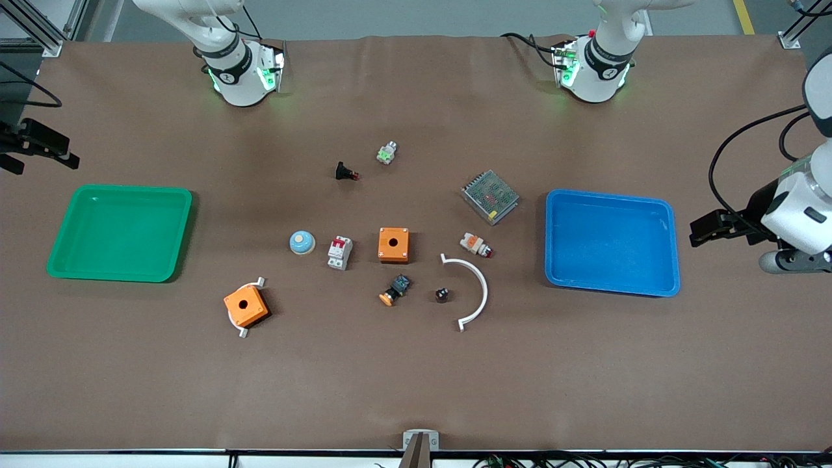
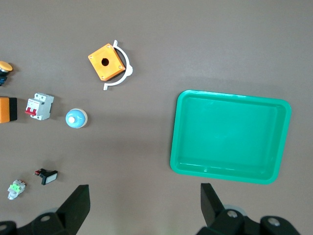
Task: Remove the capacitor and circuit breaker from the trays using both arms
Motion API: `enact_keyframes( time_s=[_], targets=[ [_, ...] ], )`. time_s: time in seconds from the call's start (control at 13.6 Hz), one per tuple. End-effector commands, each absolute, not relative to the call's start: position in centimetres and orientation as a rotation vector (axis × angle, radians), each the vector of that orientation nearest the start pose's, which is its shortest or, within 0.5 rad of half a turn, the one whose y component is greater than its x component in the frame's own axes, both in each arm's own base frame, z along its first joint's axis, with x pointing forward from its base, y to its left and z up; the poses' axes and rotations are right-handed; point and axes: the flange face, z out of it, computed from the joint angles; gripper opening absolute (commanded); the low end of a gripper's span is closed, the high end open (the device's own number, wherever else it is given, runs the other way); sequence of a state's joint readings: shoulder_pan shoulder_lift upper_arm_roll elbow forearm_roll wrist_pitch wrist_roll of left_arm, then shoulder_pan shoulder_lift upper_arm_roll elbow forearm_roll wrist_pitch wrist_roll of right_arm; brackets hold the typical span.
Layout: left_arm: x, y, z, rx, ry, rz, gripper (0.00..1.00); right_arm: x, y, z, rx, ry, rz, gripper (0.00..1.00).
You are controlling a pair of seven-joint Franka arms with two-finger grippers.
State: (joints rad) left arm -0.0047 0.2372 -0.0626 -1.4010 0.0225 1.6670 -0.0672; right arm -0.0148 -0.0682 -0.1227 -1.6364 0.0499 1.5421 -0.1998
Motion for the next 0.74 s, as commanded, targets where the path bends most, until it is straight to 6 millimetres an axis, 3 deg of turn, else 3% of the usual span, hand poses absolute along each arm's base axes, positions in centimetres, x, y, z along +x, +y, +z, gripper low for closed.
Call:
enact_keyframes(
  time_s=[0.0,0.15,0.29,0.59,0.66],
  targets=[
    [62.2,-2.8,59.0,-3.120,0.058,-0.057,1.00,50.2,-6.5,63.2,-3.087,-0.107,0.021,1.00],
    [59.7,-3.2,58.9,-3.117,0.054,-0.045,1.00,49.9,-6.3,63.3,-3.088,-0.114,0.019,1.00],
    [57.0,-3.5,59.0,-3.122,0.015,-0.150,1.00,49.8,-6.0,63.1,-3.087,-0.121,0.038,1.00],
    [54.5,-3.9,60.2,-3.117,0.005,-0.167,1.00,49.8,-5.7,63.0,-3.107,-0.141,0.042,1.00],
    [54.7,-3.9,60.6,-3.126,0.005,-0.179,1.00,49.8,-5.6,63.0,-3.116,-0.146,0.047,1.00]
  ],
)
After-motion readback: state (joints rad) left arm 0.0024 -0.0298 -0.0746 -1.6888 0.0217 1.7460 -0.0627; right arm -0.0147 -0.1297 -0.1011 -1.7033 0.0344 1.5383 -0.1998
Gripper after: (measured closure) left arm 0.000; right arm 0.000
